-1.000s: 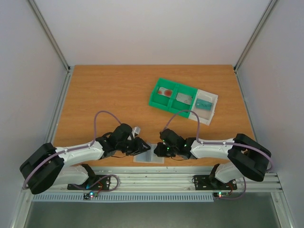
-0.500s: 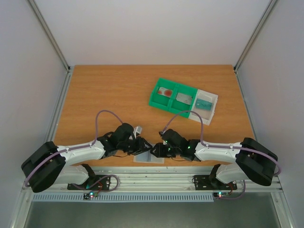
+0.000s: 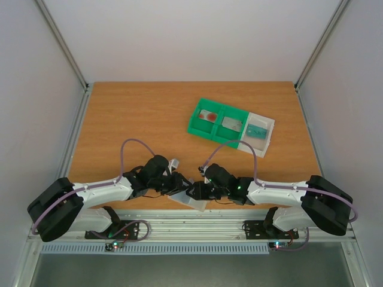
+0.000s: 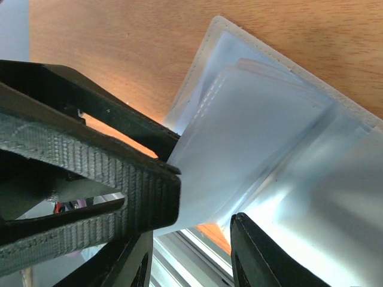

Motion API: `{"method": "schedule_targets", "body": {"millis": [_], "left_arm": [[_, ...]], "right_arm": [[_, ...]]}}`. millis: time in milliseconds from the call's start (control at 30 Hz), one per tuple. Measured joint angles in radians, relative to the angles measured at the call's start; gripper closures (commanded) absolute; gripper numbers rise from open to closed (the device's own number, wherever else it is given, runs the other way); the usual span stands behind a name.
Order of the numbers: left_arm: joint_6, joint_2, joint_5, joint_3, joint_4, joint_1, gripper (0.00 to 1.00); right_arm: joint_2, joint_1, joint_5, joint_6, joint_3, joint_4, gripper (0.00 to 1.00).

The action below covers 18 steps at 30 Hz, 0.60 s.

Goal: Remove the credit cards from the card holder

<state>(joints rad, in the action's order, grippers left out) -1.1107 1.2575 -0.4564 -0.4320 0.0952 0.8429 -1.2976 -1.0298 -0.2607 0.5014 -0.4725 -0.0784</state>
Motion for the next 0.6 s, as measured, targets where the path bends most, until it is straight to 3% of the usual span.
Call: {"method": "schedule_targets", "body": {"millis": [600], "left_arm": [[-0.009, 0.002, 0.007, -0.001, 0.001, 0.011, 0.65]], "right_arm": [[0.084, -0.004, 0.006, 0.079, 0.021, 0.021, 0.56]]}}
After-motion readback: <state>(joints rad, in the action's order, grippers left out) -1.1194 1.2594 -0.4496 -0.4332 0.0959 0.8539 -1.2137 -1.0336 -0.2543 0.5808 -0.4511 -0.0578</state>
